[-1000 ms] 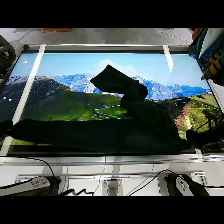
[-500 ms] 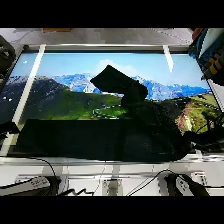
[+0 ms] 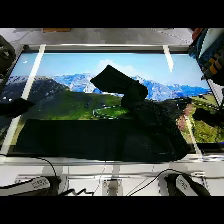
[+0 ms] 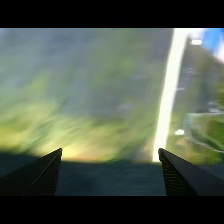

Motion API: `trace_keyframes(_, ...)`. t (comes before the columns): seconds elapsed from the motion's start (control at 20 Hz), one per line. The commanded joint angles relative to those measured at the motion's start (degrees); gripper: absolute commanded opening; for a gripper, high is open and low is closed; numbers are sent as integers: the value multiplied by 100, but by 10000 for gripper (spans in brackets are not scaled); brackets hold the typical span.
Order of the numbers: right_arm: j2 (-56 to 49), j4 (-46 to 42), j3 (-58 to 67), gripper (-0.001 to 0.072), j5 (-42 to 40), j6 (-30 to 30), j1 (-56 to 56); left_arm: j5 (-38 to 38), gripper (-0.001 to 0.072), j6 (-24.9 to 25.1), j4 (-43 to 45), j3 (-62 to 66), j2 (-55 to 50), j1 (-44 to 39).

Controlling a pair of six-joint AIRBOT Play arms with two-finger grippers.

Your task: Fold the clothes and pants, and hang the long-sleeved shirts on hangers.

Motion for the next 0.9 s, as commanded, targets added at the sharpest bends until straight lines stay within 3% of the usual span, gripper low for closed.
trace_keyframes(0.0, -1303, 881, 780, 406, 800, -1071, -7, 26, 693, 240, -649, 4, 4, -627)
trace_keyframes(0.1, -2168, 1563, 1362, 376, 1834, -1749, -9, 26, 693, 396, -649, 2, 4, -1036)
trace_keyframes(0.2, -2852, 2037, 1644, 404, 2277, -2061, -7, 39, 693, 404, -649, 2, 0, -1425)
trace_keyframes(0.25, -3075, 2044, 1663, 518, 2146, -2052, -7, 59, 694, 404, -651, 4, 0, -1600)
trace_keyframes(0.3, -3268, 2017, 1663, 576, 1930, -2020, -7, 98, 693, 404, -651, 2, 0, -1790)
trace_keyframes(0.55, -3770, 2070, 1663, 576, 1250, -1974, 4, 1064, 694, 402, -649, 2, -17, -2597)
trace_keyframes(0.85, -4129, 2643, 1663, 576, 1681, -2288, 52, 2022, 694, 402, -649, 2, -20, -3053)
